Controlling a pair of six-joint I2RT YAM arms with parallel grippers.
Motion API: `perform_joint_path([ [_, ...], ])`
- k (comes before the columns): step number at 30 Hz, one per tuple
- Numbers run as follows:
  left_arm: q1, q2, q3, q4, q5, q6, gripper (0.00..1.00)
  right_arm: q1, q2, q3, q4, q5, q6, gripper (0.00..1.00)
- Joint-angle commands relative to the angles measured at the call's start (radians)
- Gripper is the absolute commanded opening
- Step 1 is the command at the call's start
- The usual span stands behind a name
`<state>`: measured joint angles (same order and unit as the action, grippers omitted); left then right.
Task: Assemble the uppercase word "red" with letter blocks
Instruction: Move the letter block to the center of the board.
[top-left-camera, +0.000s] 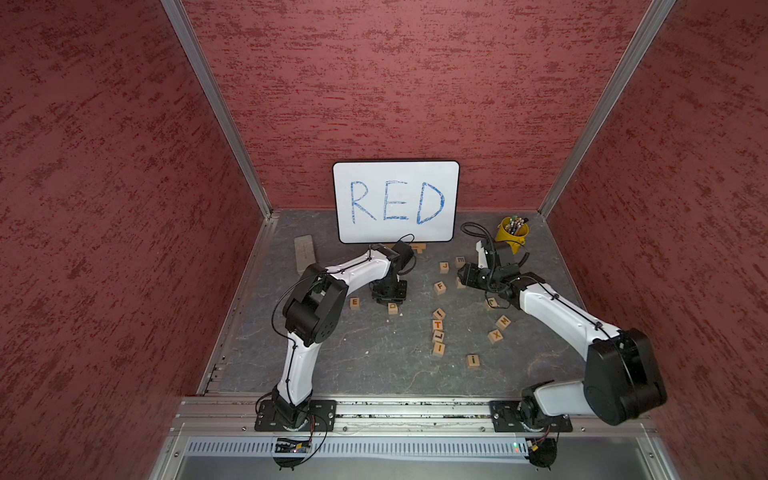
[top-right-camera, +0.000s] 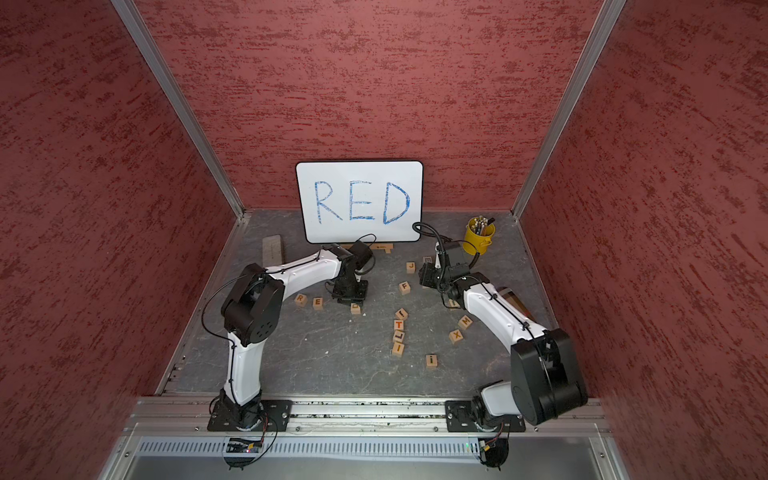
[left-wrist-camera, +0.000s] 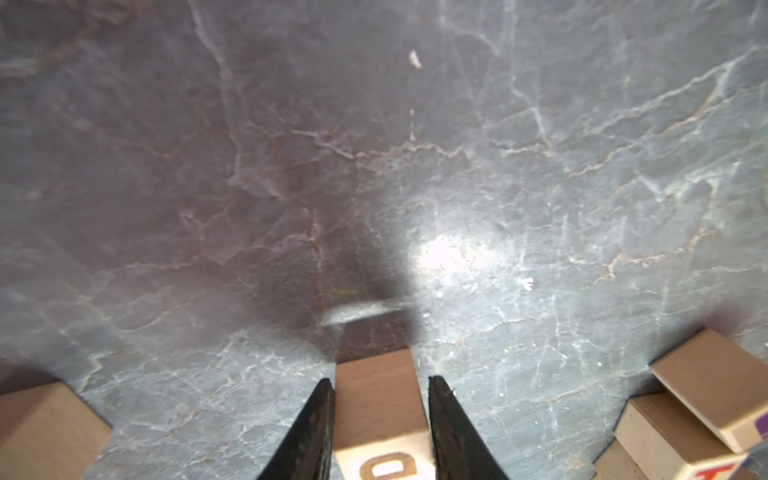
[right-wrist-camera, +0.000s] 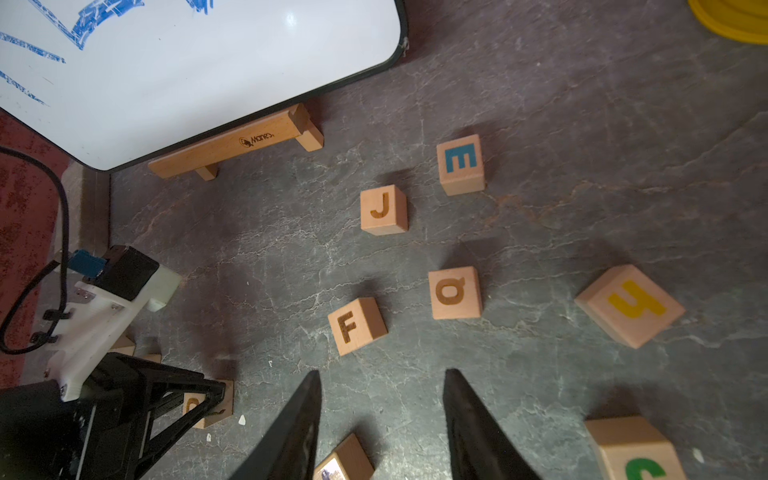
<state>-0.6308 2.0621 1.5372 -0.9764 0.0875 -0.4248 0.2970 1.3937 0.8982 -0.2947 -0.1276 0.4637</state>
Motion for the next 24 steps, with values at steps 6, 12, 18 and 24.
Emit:
perform_joint_path([
  [6,0.028,0.016,0.012,0.000,-0.069,0.081,0.33,-0.009,-0.025,-0.014,0.026,-0.003,-0.006,0.49],
  [12,0.070,0.036,0.018,-0.002,-0.082,0.184,0.32,-0.009,-0.027,-0.020,0.029,-0.004,-0.007,0.49],
  [18,0.097,0.037,0.013,0.012,-0.081,0.314,0.25,-0.009,-0.031,-0.024,0.032,-0.004,-0.008,0.49],
  [24,0.091,0.009,-0.008,0.044,-0.079,0.459,0.28,-0.009,-0.025,-0.023,0.039,-0.007,-0.010,0.49],
])
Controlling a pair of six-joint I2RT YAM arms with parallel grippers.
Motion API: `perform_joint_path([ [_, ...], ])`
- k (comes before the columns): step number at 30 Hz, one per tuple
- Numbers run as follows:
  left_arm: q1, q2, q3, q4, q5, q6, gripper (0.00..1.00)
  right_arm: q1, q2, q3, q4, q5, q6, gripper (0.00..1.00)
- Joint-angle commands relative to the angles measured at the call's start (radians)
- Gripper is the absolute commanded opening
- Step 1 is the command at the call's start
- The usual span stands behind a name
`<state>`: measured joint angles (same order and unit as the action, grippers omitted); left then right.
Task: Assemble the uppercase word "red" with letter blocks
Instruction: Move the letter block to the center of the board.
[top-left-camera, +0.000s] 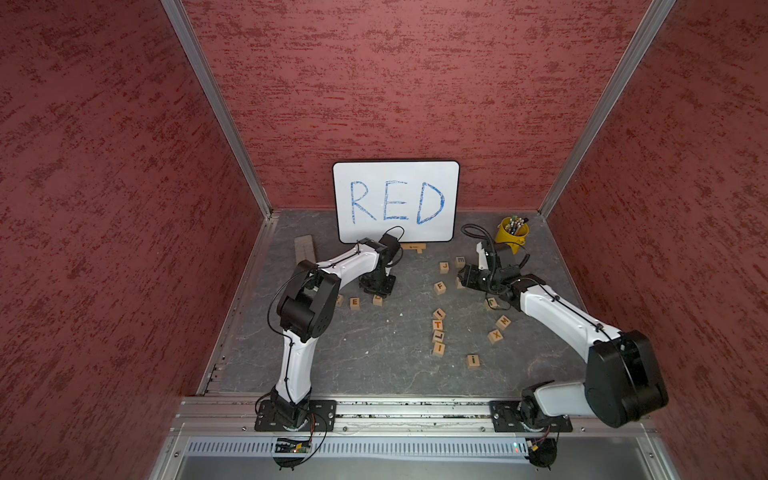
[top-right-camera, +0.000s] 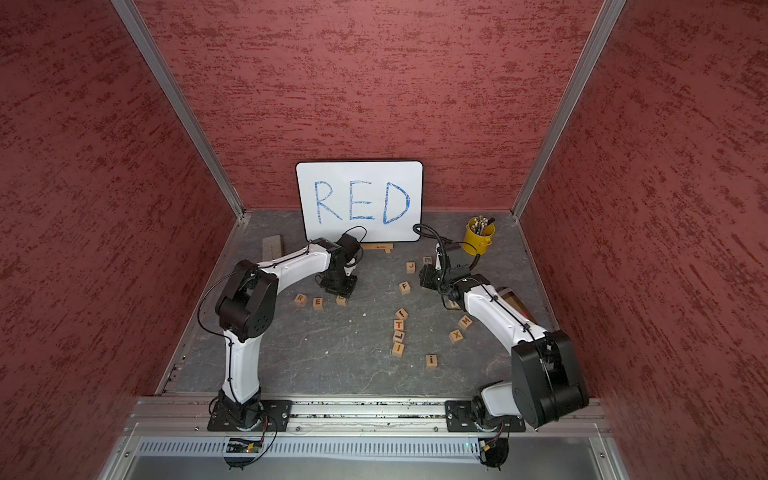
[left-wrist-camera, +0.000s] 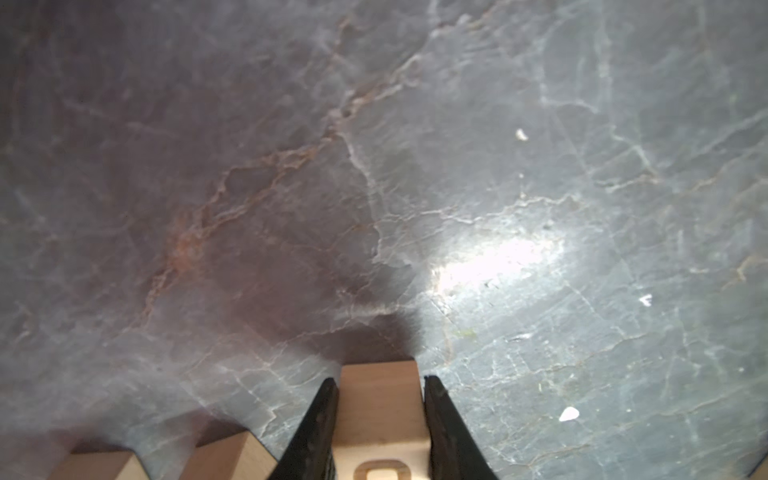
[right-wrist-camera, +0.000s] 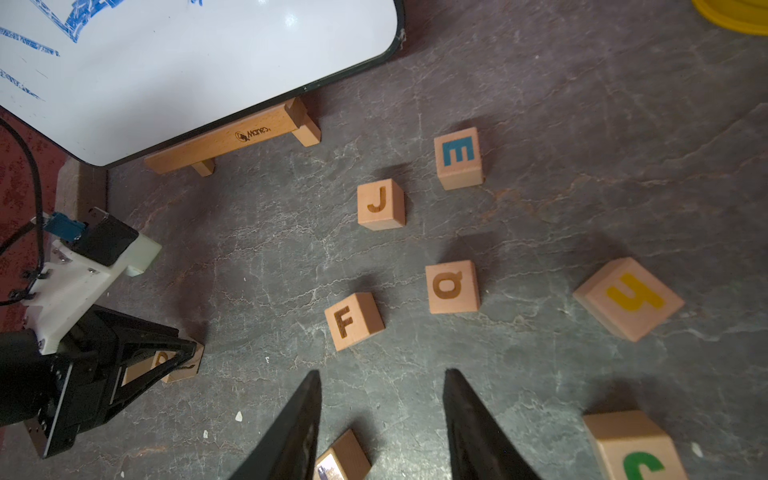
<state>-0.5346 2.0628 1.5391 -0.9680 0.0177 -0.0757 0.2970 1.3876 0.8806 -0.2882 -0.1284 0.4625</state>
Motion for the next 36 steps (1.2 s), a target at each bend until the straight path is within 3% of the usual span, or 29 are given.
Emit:
perform_joint_path([
  [1,-0.004,0.004,-0.013,0.042,-0.010,0.136,0.28,-0.009,-0.017,-0.005,0.034,-0.009,-0.007,0.49],
  [16,-0.007,-0.088,-0.071,0.044,0.082,0.683,0.32,-0.009,0.014,0.029,0.026,-0.017,-0.008,0.49],
  [22,-0.016,-0.096,-0.079,-0.002,0.141,0.824,0.33,-0.009,0.023,0.046,0.022,-0.022,-0.003,0.49],
  [36,-0.049,-0.160,-0.209,0.126,0.087,1.105,0.33,-0.009,0.018,0.050,-0.002,-0.011,0.014,0.49],
])
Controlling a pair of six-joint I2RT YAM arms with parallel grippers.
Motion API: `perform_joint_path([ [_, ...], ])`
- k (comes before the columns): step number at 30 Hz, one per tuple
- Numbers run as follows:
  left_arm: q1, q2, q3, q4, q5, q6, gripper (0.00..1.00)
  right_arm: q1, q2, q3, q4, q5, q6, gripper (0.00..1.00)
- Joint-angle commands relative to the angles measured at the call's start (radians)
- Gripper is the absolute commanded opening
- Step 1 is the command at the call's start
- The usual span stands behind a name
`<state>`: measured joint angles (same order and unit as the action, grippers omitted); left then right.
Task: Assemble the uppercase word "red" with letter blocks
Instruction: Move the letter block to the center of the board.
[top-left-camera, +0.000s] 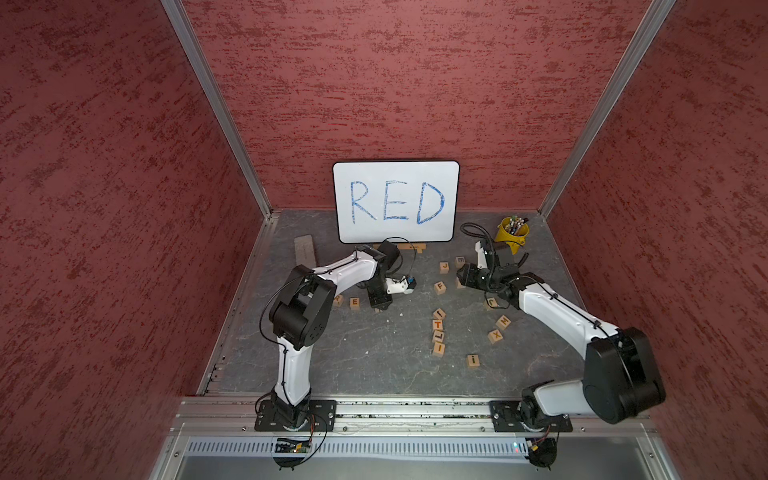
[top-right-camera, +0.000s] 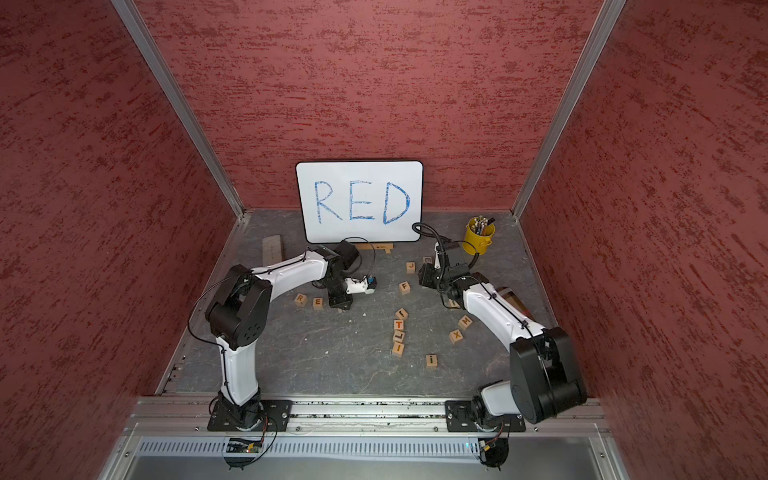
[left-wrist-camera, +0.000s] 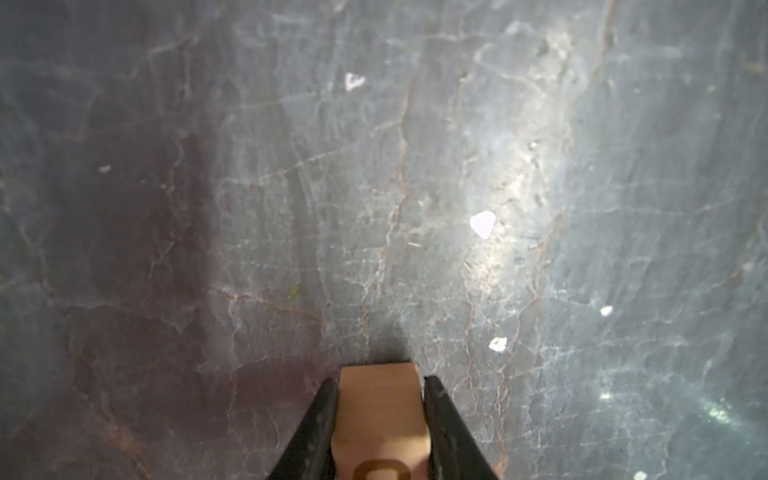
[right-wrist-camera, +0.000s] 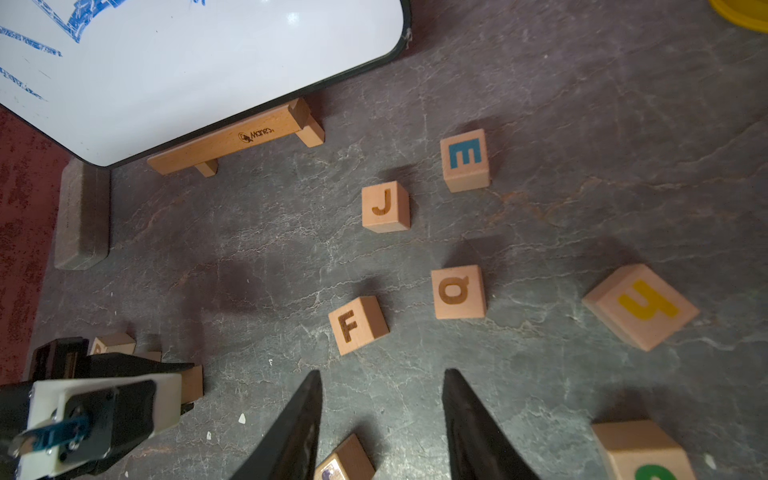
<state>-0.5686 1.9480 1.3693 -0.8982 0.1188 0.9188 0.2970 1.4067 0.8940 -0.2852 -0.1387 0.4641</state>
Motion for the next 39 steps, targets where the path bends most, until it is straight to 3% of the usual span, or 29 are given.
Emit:
perform_joint_path([
  [1,-0.017,-0.045,-0.046,0.065,-0.023,0.124,0.33,-0.009,0.003,0.041,-0.005,-0.004,0.012,0.49],
  [23,0.055,-0.021,-0.080,0.126,-0.054,0.275,0.34,-0.008,0.040,0.060,0.000,-0.006,0.024,0.49],
  [32,0.052,-0.026,-0.067,0.099,-0.048,0.256,0.49,-0.007,0.041,0.053,0.017,-0.018,0.031,0.49],
  [39,0.055,-0.040,-0.013,0.097,-0.041,0.216,0.75,-0.007,0.041,0.048,0.018,-0.015,0.031,0.49],
])
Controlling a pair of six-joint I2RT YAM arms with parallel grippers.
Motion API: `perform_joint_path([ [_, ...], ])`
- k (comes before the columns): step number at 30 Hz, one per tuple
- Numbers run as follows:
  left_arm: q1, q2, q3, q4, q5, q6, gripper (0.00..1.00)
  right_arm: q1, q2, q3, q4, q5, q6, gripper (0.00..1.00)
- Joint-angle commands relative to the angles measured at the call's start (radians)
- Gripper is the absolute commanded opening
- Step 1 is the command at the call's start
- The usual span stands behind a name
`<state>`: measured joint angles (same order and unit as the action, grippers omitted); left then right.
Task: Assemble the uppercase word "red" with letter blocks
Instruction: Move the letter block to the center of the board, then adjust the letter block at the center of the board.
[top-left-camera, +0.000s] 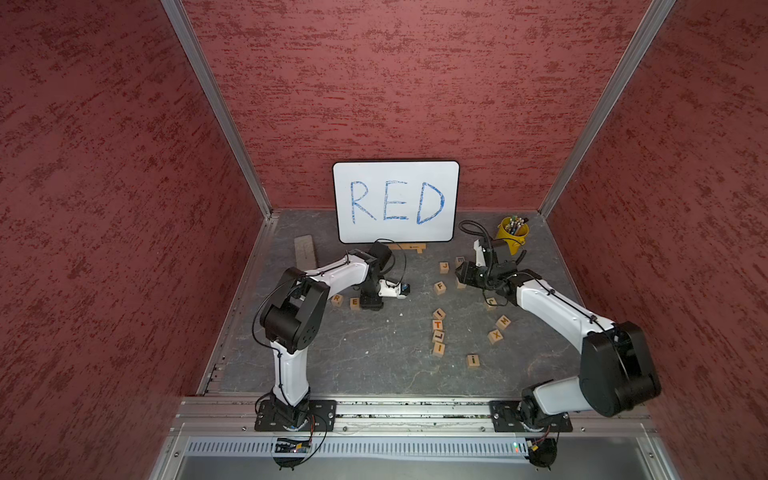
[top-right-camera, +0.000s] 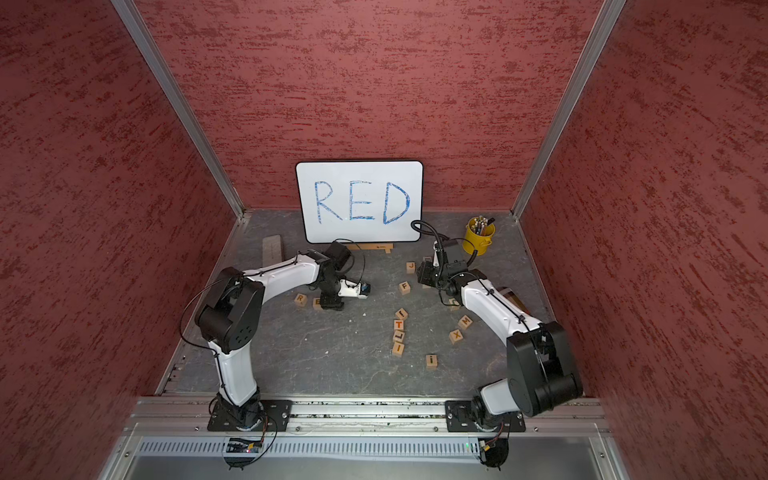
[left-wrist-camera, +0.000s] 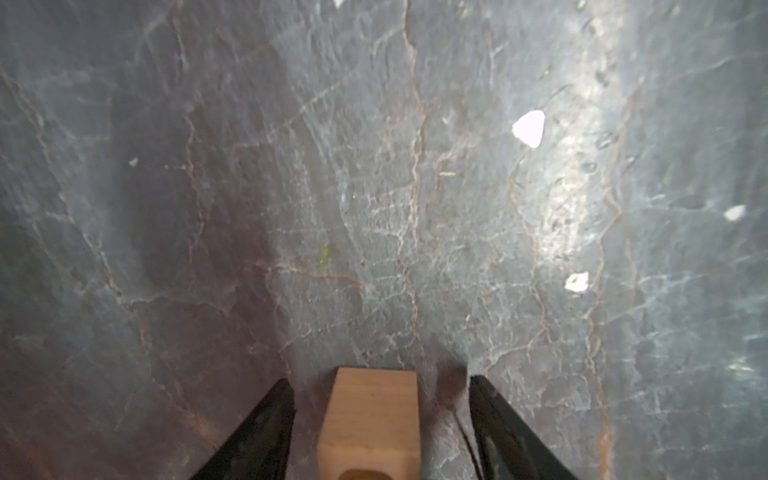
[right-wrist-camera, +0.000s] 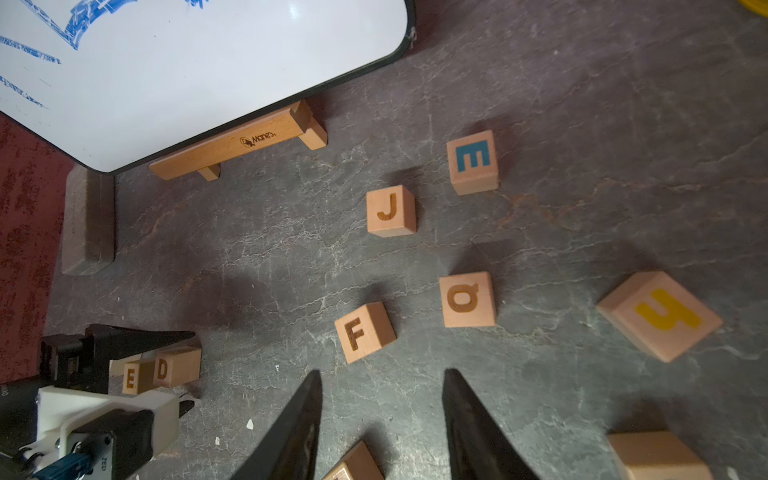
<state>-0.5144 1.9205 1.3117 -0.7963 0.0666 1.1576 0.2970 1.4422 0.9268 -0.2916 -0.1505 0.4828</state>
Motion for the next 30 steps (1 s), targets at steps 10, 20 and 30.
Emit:
perform_joint_path([
  [10,0.074,-0.133,0.121,-0.109,0.082,-0.148,0.95,-0.008,0.001,0.003,0.041,-0.011,0.014,0.49],
  [20,0.155,-0.263,-0.067,-0.054,0.036,-0.149,0.99,-0.006,0.047,0.015,0.080,-0.044,0.026,0.49],
  [30,0.157,-0.248,-0.179,0.077,-0.024,-0.086,1.00,-0.002,0.034,0.016,0.067,-0.034,0.028,0.49],
])
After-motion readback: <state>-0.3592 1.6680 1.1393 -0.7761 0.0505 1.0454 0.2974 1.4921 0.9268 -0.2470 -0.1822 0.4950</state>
